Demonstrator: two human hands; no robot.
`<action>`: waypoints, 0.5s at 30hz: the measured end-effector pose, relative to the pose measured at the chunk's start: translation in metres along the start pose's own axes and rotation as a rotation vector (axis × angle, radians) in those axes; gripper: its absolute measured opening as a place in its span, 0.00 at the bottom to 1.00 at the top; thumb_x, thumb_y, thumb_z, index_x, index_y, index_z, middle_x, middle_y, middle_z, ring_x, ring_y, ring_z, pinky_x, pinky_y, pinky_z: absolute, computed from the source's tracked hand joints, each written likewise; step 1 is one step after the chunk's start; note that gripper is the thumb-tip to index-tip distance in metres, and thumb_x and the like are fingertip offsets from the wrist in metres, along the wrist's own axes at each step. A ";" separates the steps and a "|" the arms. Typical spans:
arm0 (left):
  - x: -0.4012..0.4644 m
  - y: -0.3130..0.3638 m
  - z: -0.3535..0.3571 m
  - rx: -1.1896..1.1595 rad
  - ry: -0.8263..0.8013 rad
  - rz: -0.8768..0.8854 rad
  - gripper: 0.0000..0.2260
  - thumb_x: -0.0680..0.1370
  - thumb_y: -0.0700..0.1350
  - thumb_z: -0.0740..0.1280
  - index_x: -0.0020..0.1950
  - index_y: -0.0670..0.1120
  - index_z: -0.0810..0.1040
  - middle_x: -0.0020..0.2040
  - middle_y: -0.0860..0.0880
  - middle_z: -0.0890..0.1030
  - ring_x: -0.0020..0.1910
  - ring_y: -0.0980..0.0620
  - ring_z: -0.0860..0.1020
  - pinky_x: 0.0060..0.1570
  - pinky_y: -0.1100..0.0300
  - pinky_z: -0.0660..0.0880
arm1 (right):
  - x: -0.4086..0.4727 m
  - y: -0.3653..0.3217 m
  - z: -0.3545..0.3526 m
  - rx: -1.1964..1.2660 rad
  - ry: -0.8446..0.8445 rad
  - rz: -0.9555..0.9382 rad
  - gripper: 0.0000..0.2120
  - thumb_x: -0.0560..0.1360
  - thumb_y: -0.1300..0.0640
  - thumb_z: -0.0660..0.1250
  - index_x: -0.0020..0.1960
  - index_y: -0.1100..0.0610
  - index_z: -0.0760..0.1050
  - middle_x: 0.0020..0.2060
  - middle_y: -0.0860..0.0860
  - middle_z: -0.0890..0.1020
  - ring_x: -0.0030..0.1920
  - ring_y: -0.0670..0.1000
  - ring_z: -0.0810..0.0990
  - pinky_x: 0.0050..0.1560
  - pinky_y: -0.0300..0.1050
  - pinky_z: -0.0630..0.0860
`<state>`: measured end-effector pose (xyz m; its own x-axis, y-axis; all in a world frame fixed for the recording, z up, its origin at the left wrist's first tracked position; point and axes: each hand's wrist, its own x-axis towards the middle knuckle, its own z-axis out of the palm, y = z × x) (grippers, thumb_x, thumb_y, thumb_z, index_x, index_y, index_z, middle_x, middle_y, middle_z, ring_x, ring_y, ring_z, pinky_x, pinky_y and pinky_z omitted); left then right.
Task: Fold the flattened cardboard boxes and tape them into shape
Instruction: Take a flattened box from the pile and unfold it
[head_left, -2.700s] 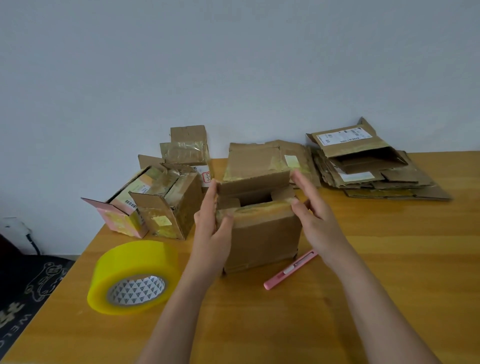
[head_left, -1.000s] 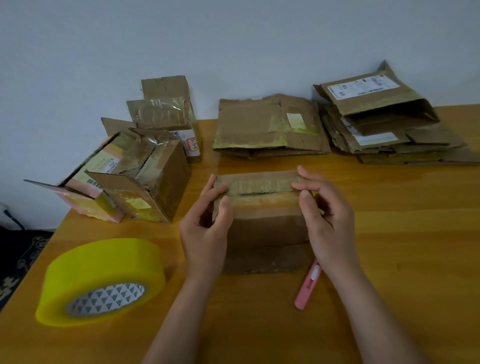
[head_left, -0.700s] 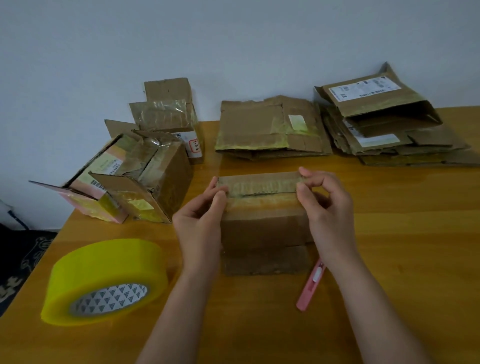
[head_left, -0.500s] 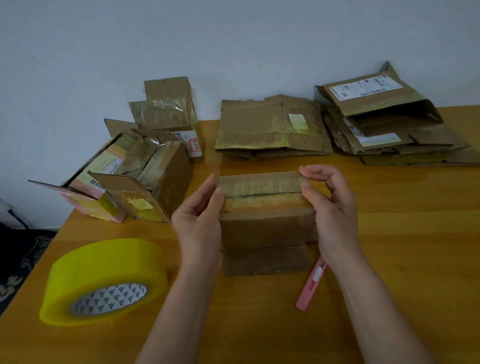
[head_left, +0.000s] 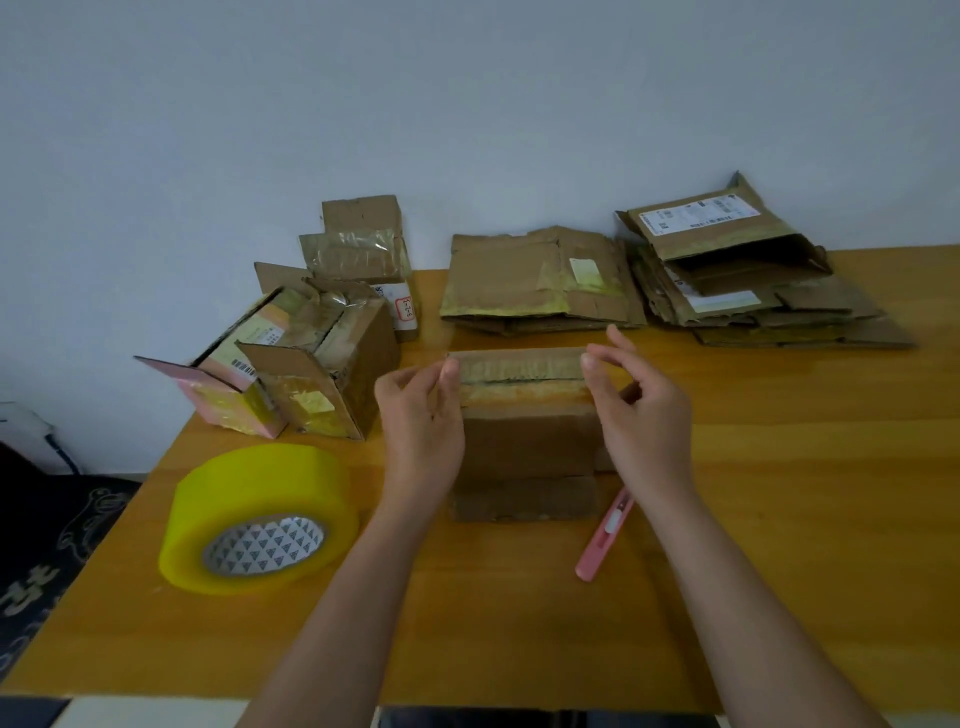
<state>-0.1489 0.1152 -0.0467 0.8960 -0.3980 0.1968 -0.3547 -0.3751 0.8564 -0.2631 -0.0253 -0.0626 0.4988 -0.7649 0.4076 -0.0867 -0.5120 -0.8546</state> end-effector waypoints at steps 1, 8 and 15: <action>-0.002 0.003 -0.004 0.018 -0.027 0.000 0.19 0.83 0.54 0.55 0.68 0.48 0.75 0.67 0.45 0.68 0.59 0.58 0.64 0.58 0.66 0.63 | 0.001 -0.002 -0.002 -0.057 0.000 -0.033 0.13 0.80 0.46 0.62 0.57 0.52 0.80 0.71 0.45 0.72 0.42 0.43 0.77 0.45 0.32 0.75; -0.011 0.023 -0.055 0.059 0.127 0.248 0.16 0.81 0.46 0.63 0.69 0.48 0.75 0.62 0.50 0.71 0.61 0.55 0.73 0.62 0.61 0.73 | -0.014 -0.030 -0.005 -0.052 0.149 -0.249 0.10 0.82 0.59 0.62 0.59 0.60 0.78 0.64 0.54 0.74 0.38 0.44 0.74 0.40 0.29 0.71; -0.048 0.001 -0.125 0.226 0.477 0.353 0.17 0.78 0.42 0.68 0.67 0.42 0.74 0.61 0.42 0.75 0.59 0.56 0.71 0.55 0.78 0.62 | -0.068 -0.066 0.032 0.104 -0.118 -0.404 0.07 0.78 0.64 0.63 0.53 0.59 0.79 0.42 0.49 0.80 0.37 0.45 0.77 0.34 0.32 0.72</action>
<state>-0.1592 0.2384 0.0047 0.7171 -0.1329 0.6842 -0.6513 -0.4775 0.5897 -0.2639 0.0733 -0.0445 0.5704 -0.4585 0.6815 0.2202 -0.7140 -0.6647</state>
